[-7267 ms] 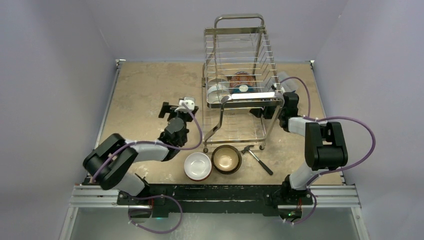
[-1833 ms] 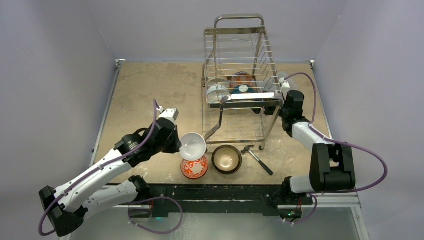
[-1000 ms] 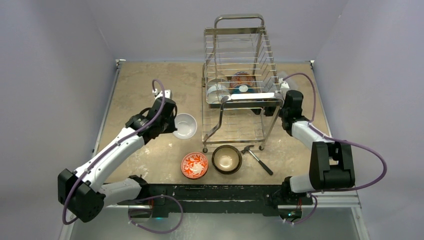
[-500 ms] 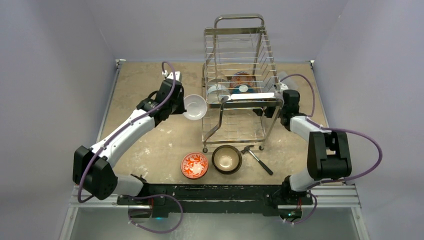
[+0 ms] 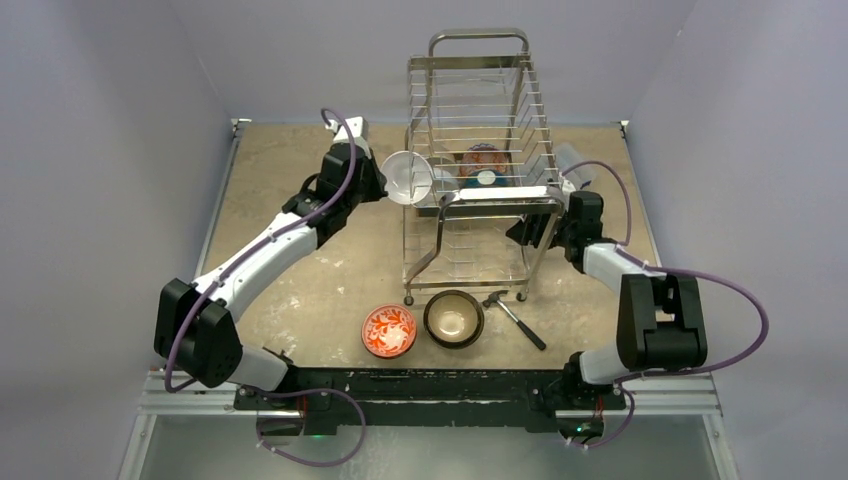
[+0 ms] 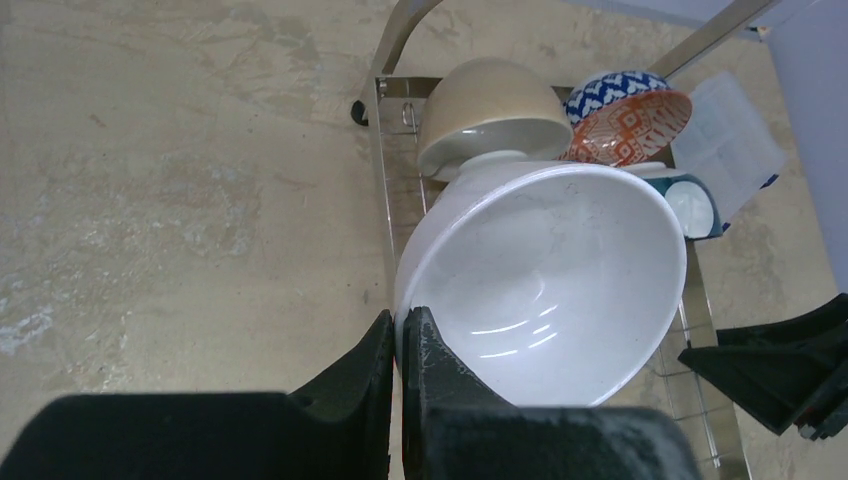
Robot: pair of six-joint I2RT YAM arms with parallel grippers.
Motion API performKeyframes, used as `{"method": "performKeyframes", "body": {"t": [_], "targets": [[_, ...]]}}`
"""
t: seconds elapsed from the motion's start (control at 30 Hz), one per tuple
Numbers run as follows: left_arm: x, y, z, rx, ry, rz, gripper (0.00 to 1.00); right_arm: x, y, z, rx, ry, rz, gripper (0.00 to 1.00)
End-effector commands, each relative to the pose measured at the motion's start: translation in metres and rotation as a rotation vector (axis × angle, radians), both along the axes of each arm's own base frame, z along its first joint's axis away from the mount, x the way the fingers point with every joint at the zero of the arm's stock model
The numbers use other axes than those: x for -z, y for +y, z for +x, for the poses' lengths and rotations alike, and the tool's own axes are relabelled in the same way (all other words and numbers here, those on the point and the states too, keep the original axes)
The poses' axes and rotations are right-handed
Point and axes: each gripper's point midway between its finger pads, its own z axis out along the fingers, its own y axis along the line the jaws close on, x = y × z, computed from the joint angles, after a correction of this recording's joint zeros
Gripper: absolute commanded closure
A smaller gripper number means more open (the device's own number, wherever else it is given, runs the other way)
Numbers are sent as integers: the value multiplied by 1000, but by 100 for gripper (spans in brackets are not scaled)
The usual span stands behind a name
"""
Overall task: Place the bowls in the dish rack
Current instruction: Adjust the dish rack at the center of the board.
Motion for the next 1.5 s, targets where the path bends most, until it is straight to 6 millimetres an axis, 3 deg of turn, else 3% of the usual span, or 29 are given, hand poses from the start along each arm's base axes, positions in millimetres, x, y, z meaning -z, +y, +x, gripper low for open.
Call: {"method": "performKeyframes", "body": {"t": [0.0, 0.03, 0.17, 0.3, 0.37, 0.5, 0.77, 0.93, 1.17, 1.47], "targets": [[-28, -7, 12, 0, -143, -92, 100, -22, 36, -29, -156, 8, 175, 48], [-23, -7, 11, 8, -146, -91, 100, -22, 39, -37, -175, 24, 198, 46], [-26, -14, 5, 63, -213, -128, 100, -38, 27, -35, -113, -40, 126, 33], [-28, -20, -4, 112, -249, -149, 100, -76, 18, -31, -84, -182, 64, 18], [-31, -25, -6, 139, -262, -155, 100, -98, 21, -31, -111, -268, 75, 13], [-35, -55, -21, 315, -326, -208, 100, -126, 38, -39, -232, -376, 146, 11], [-41, -87, -49, 466, -396, -240, 100, -125, 54, -50, -329, -399, 244, 11], [-30, -98, -56, 479, -391, -199, 100, -137, 60, -57, -355, -446, 312, 10], [-27, -101, -56, 484, -381, -197, 100, -144, 84, -67, -444, -432, 412, 1], [-28, -101, -57, 499, -394, -182, 100, -147, 113, -67, -523, -406, 471, 1]]}}
